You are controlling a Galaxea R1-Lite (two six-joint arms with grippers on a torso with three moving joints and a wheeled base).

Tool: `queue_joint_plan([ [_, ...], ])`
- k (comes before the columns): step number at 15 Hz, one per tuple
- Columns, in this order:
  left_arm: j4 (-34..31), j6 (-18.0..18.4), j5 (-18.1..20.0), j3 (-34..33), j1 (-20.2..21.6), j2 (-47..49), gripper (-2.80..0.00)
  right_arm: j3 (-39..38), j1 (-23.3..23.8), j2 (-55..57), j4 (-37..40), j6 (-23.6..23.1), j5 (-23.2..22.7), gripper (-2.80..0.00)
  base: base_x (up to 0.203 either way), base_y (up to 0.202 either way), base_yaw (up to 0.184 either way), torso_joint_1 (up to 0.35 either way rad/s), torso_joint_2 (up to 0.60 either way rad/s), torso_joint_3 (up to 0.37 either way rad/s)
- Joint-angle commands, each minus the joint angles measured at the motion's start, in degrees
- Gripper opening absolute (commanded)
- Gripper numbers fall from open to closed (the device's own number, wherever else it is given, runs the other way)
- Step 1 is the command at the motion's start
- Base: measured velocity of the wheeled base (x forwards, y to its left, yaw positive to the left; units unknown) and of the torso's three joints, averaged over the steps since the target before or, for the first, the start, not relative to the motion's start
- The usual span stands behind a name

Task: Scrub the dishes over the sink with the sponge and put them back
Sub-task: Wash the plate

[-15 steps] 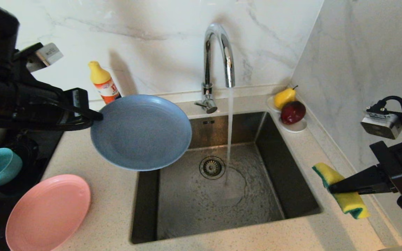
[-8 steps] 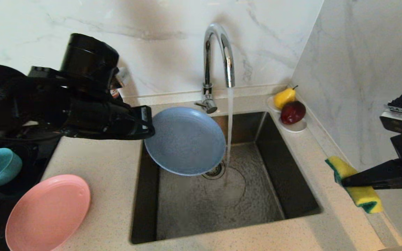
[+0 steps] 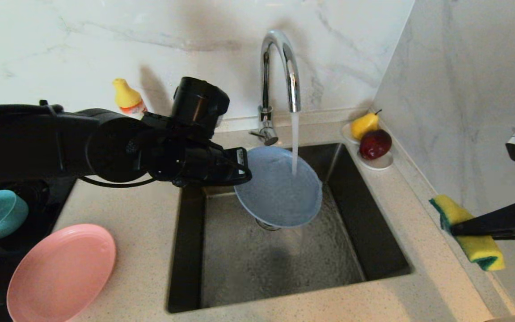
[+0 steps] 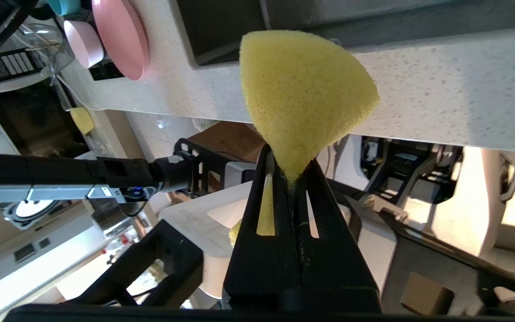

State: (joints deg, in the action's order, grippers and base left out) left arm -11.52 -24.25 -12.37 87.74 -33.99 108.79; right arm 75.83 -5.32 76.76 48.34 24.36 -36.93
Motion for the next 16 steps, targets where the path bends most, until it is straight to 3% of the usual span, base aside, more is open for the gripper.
queue_joint_plan([
  [1,0.4,-0.2,-0.3,2.2,-1.6,3.8,-2.8,-0.1,0.3,-0.6,0.4,0.1,-0.3,-2.8,0.0,0.0,0.0,0.0,0.0,0.0],
  [5,0.4,-1.0,-1.3,5.0,-3.4,7.0,-2.8,0.2,0.4,-0.8,0.4,0.0,-0.2,-2.8,0.0,0.0,0.0,0.0,0.0,0.0],
  [10,-0.7,-2.0,-3.1,2.5,-3.3,4.9,-2.8,0.0,-0.1,-0.9,0.2,0.0,-0.8,-2.8,0.0,0.0,0.0,0.0,0.0,0.0],
  [16,-0.4,3.4,-11.0,-6.2,0.4,-6.4,-2.8,-0.5,-1.8,0.1,-0.2,0.0,-1.2,-2.8,0.0,0.0,0.0,0.0,0.0,0.0],
])
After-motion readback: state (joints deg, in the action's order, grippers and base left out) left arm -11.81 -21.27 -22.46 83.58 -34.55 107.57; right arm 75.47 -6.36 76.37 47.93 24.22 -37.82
